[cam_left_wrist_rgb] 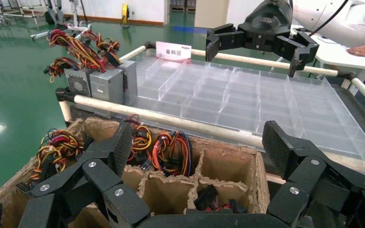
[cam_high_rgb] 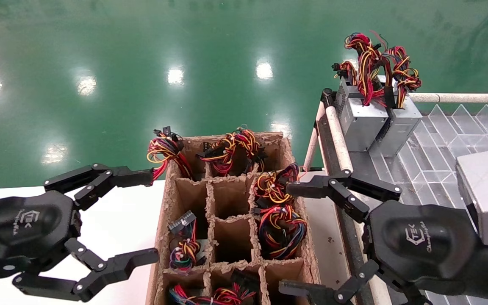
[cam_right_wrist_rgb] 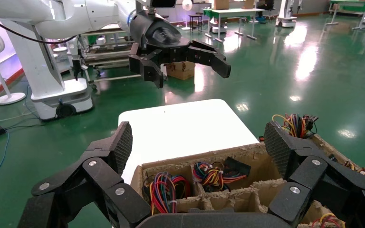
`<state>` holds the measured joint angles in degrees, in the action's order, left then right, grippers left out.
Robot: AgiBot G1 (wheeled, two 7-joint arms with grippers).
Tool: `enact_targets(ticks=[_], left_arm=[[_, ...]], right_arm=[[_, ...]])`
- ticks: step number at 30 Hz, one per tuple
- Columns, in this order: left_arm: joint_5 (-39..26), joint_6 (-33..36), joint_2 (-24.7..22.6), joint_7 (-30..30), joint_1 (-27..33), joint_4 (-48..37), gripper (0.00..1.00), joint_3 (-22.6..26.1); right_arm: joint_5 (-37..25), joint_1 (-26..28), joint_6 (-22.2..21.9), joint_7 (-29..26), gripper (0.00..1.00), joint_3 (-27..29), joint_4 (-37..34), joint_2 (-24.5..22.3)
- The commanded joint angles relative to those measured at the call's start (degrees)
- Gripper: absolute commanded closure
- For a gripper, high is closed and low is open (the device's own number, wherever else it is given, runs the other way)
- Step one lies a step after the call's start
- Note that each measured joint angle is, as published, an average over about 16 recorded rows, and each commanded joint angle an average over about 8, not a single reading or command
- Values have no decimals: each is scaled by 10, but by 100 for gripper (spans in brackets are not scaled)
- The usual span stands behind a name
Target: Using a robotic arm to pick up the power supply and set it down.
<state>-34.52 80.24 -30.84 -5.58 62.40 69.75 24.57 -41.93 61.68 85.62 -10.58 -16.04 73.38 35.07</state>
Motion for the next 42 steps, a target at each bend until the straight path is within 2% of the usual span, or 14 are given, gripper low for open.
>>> enact_targets(ticks=[1,6,7,8,14,16,32,37,42], left_arm=[[0,0,0,0,0,0,0,0],[0,0,0,0,0,0,0,0],[0,0,0,0,0,0,6,0],[0,0,0,0,0,0,15,0],[0,0,0,0,0,0,90,0],[0,0,0,0,0,0,100,0],[0,0,0,0,0,0,100,0],[0,0,0,0,0,0,100,0],[0,0,0,0,0,0,100,0]], right_arm=[[0,0,0,0,0,0,0,0],[0,0,0,0,0,0,0,0],[0,0,0,0,0,0,0,0],[0,0,0,0,0,0,0,0],[0,0,0,0,0,0,0,0],[0,0,0,0,0,0,0,0],[-19,14,-8,3,0,-9,-15,14],[-55,56,-26,-2,0,-28,-40,51],[-118,119,-47,6,0,-64,-95,115]])
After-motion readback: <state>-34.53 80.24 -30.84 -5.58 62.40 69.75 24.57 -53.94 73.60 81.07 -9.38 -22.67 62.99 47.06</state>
